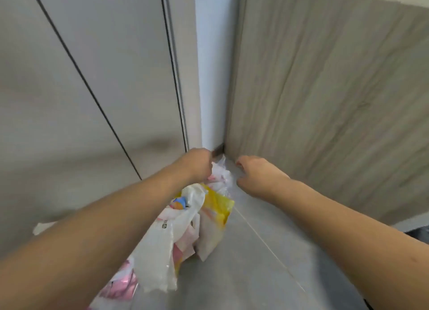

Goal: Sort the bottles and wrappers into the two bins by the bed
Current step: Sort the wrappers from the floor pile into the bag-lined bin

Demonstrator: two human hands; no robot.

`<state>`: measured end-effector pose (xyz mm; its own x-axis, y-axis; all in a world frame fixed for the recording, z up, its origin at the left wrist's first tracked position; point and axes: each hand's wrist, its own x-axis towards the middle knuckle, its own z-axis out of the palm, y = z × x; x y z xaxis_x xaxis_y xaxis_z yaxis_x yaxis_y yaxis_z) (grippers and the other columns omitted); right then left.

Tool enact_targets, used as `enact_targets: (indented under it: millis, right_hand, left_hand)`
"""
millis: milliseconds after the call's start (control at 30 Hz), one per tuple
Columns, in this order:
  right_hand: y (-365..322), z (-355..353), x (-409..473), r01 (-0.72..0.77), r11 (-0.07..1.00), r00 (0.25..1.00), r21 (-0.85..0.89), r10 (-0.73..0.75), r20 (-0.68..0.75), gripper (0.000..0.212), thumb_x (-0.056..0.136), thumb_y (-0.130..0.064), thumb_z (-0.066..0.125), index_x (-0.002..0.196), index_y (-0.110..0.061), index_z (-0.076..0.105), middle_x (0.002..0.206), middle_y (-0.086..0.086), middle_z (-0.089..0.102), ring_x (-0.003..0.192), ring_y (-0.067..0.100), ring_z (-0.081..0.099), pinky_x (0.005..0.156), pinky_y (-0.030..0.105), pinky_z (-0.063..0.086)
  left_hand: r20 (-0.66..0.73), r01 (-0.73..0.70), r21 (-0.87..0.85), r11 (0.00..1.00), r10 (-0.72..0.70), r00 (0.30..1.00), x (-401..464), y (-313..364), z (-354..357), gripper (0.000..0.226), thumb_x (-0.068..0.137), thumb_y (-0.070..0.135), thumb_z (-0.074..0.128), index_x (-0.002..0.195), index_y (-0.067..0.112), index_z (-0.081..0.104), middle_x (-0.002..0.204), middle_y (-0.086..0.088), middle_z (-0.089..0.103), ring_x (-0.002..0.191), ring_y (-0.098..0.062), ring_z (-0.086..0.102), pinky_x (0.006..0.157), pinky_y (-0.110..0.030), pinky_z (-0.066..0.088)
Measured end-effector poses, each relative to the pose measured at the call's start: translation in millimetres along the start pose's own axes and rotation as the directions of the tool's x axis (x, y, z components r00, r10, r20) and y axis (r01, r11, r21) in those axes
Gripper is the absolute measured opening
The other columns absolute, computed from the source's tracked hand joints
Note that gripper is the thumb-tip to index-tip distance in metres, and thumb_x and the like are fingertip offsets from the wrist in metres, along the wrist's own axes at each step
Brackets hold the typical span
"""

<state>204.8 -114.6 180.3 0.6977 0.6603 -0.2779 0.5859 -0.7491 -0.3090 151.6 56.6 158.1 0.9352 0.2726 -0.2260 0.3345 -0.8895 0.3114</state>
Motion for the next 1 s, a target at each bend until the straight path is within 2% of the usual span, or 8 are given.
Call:
enact_targets:
  millis: [167, 300, 500, 567, 667, 767, 867, 1000]
  right_hand:
    - [-67, 44, 52, 0.115, 0.993, 0.988, -0.011, -0.113, 0.101, 0.041, 0.088, -0.019, 0.051, 0.128, -0.013, 0.049, 0.131, 0.007, 0.052, 0.117, 0.028, 0.052, 0.094, 0.037, 0.046]
    - [-118, 72, 62, 0.202, 0.979, 0.954, 0.005, -0.198, 0.224, 0.041, 0.090, -0.019, 0.053, 0.131, -0.013, 0.049, 0.132, 0.008, 0.049, 0.120, 0.027, 0.049, 0.096, 0.035, 0.044]
    - [-197, 113, 62, 0.385, 0.923, 0.877, -0.022, -0.358, 0.321, 0.037, 0.089, -0.019, 0.051, 0.125, -0.012, 0.053, 0.128, 0.008, 0.056, 0.119, 0.028, 0.053, 0.093, 0.033, 0.047]
    - [-222, 132, 58, 0.447, 0.893, 0.853, -0.043, -0.411, 0.321, 0.038, 0.089, -0.020, 0.051, 0.126, -0.012, 0.052, 0.129, 0.009, 0.055, 0.121, 0.030, 0.051, 0.096, 0.035, 0.045]
    - [-256, 163, 46, 0.538, 0.841, 0.808, -0.054, -0.496, 0.319, 0.046, 0.090, -0.021, 0.051, 0.134, -0.013, 0.048, 0.136, 0.010, 0.050, 0.124, 0.028, 0.048, 0.100, 0.034, 0.042]
    - [-279, 190, 29, 0.614, 0.788, 0.755, -0.043, -0.570, 0.323, 0.047, 0.091, -0.021, 0.049, 0.137, -0.015, 0.046, 0.136, 0.007, 0.048, 0.124, 0.026, 0.045, 0.101, 0.035, 0.041]
    - [-289, 209, 9, 0.757, 0.640, 0.653, -0.131, -0.735, 0.179, 0.038, 0.086, -0.020, 0.050, 0.123, -0.013, 0.055, 0.118, 0.007, 0.054, 0.109, 0.029, 0.050, 0.094, 0.039, 0.043]
    - [-288, 235, -17, 0.932, 0.350, 0.361, -0.092, -0.922, 0.139, 0.030, 0.078, -0.020, 0.046, 0.101, -0.013, 0.065, 0.096, 0.004, 0.060, 0.082, 0.024, 0.055, 0.073, 0.036, 0.049]
  left_hand:
    - [0.001, 0.104, -0.053, 0.993, -0.104, 0.995, -10, -72, 10, 0.020, 0.092, 0.009, 0.048, 0.103, 0.005, 0.063, 0.107, -0.017, 0.067, 0.101, -0.035, 0.061, 0.082, -0.036, 0.046]
    - [0.026, 0.220, -0.088, 0.971, -0.219, 0.975, -40, -119, 11, 0.018, 0.093, 0.016, 0.048, 0.103, 0.009, 0.061, 0.102, -0.011, 0.064, 0.096, -0.032, 0.061, 0.075, -0.033, 0.046]
    - [-0.121, 0.374, -0.205, 0.904, -0.403, 0.907, -120, -202, 12, 0.011, 0.088, 0.008, 0.045, 0.083, 0.014, 0.053, 0.086, -0.007, 0.057, 0.086, -0.030, 0.057, 0.067, -0.034, 0.043]
    - [-0.270, 0.371, -0.290, 0.882, -0.447, 0.853, -157, -226, 19, 0.016, 0.094, 0.013, 0.042, 0.089, 0.010, 0.057, 0.089, -0.007, 0.058, 0.086, -0.030, 0.057, 0.073, -0.038, 0.047]
    - [-0.493, 0.363, -0.356, 0.861, -0.503, 0.709, -221, -257, 41, 0.031, 0.093, 0.020, 0.038, 0.103, 0.006, 0.063, 0.101, -0.012, 0.064, 0.092, -0.031, 0.059, 0.082, -0.038, 0.049]
    - [-0.557, 0.468, -0.407, 0.785, -0.619, 0.553, -280, -274, 72, 0.024, 0.091, 0.010, 0.046, 0.106, 0.004, 0.064, 0.104, -0.011, 0.064, 0.096, -0.029, 0.058, 0.081, -0.032, 0.046]
    - [-0.425, 0.607, -0.424, 0.672, -0.739, 0.522, -316, -285, 115, 0.023, 0.089, 0.003, 0.052, 0.108, 0.004, 0.064, 0.109, -0.014, 0.063, 0.101, -0.033, 0.057, 0.087, -0.036, 0.045]
    - [0.002, 0.746, -0.349, 0.566, -0.796, 0.605, -335, -285, 162, 0.029, 0.093, 0.015, 0.051, 0.120, 0.013, 0.060, 0.124, -0.009, 0.055, 0.114, -0.028, 0.054, 0.097, -0.038, 0.045]
